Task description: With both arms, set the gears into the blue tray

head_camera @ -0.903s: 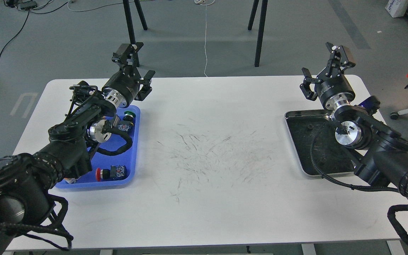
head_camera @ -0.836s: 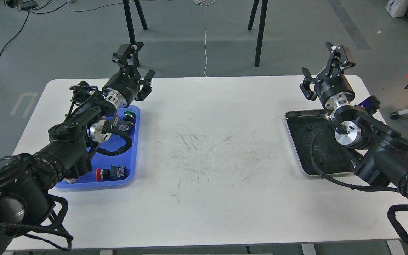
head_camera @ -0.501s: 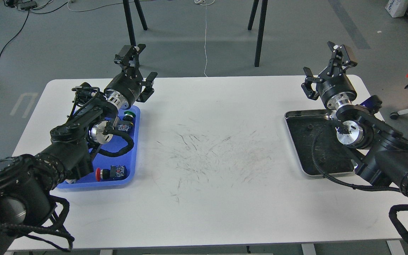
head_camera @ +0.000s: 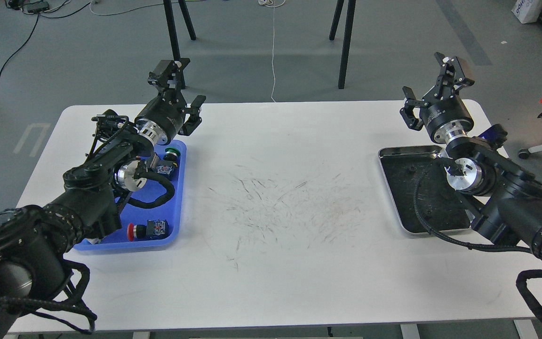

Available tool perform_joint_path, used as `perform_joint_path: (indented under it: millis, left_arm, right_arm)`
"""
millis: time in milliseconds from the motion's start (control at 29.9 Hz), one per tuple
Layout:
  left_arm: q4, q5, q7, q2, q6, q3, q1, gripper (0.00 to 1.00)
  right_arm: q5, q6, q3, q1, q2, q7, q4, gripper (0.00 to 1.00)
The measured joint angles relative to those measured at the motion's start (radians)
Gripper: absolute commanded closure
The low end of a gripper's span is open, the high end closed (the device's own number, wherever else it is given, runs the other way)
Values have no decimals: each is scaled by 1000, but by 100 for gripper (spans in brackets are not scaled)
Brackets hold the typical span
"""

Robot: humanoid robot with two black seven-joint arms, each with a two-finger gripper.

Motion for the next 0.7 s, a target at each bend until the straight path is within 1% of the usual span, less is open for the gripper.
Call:
perform_joint_path:
  millis: [234, 435, 702]
  left_arm:
    - [0, 0, 0, 1, 0, -1, 0, 0]
    - [0, -2, 0, 1, 1, -3, 0, 0]
    - [0, -3, 0, 0, 2, -5, 12, 0]
  right_arm:
    - [-3, 4, -3, 0, -4, 0, 4, 2]
    - [-43, 10, -22, 0, -48, 0, 74, 2]
    - [-59, -8, -22, -7, -62, 0, 80, 2]
